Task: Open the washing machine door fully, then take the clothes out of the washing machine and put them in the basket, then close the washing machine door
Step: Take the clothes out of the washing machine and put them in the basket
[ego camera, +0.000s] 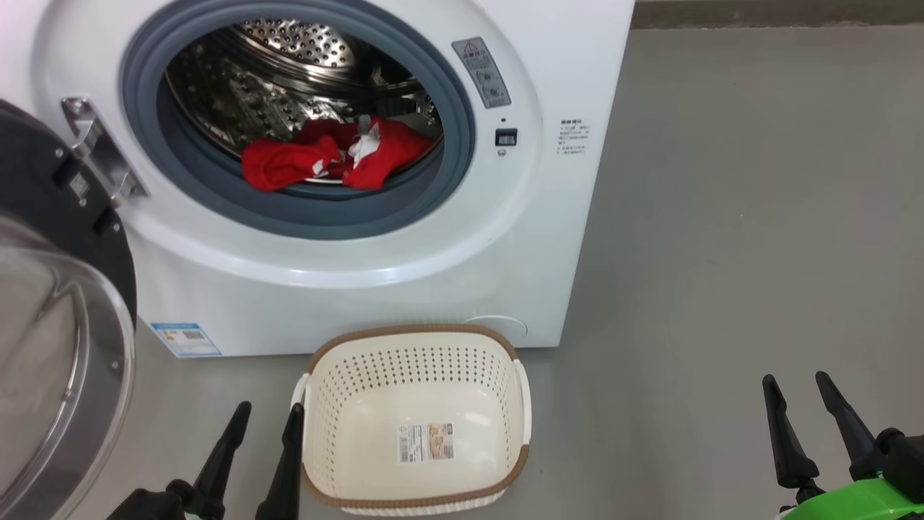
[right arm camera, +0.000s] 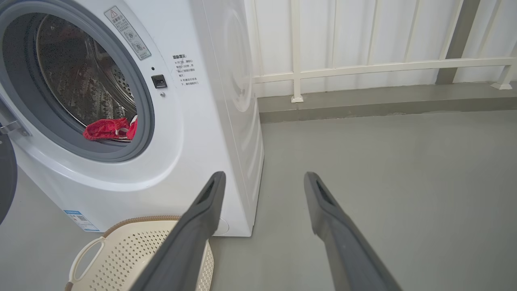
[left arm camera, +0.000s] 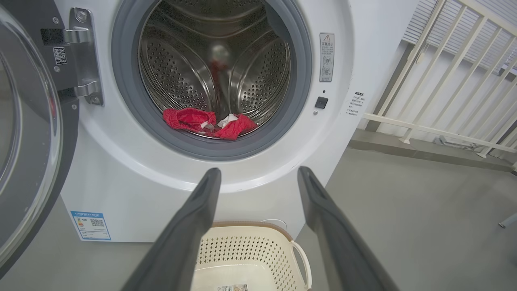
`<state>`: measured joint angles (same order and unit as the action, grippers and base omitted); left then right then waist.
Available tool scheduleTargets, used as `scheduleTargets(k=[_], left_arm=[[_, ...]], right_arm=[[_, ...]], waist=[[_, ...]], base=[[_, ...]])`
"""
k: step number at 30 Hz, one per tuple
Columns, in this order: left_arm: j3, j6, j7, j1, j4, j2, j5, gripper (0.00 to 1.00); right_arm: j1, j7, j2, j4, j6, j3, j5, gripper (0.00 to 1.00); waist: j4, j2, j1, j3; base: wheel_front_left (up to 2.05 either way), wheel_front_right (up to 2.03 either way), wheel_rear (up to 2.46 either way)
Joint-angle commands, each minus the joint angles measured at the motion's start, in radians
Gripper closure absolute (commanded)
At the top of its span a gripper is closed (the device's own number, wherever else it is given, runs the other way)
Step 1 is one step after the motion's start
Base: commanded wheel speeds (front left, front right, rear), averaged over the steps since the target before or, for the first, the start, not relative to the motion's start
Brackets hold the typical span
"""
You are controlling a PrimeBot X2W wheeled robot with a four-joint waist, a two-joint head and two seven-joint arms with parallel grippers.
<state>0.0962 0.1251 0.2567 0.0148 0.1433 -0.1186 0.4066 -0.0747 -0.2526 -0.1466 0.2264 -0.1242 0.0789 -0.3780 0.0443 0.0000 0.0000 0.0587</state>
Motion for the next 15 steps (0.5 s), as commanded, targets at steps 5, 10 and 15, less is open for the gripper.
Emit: scheduleTargets(k=[5,10,15], left_arm=[[-0.035,0.006,0.005,-0.05,-0.026,-0.016,-0.001,0.0],[-0.029,0.006,0.005,-0.049,-0.011,-0.019,-0.029,0.0],[-0.022,0.006,0.005,-0.05,-0.001,-0.016,-0.042,0.0]], right_arm=[[0.037,-0.009,-0.017,-0.022,-0.007,-0.024,-0.002,0.0],[0.037,-0.009,-0.019,-0.022,-0.007,-0.027,-0.001,0.0],[0.038,-0.009,-0.022,-0.022,-0.007,-0.026,-0.002,0.0]], waist=[[0.002,0.0,0.0,0.003],[0.005,0.0,0.0,0.003],[0.011,0.0,0.0,0.008]], base=[[1.24,-1.24,0.0],[0.9,-0.9,0.0],[0.23,-0.23,0.0]])
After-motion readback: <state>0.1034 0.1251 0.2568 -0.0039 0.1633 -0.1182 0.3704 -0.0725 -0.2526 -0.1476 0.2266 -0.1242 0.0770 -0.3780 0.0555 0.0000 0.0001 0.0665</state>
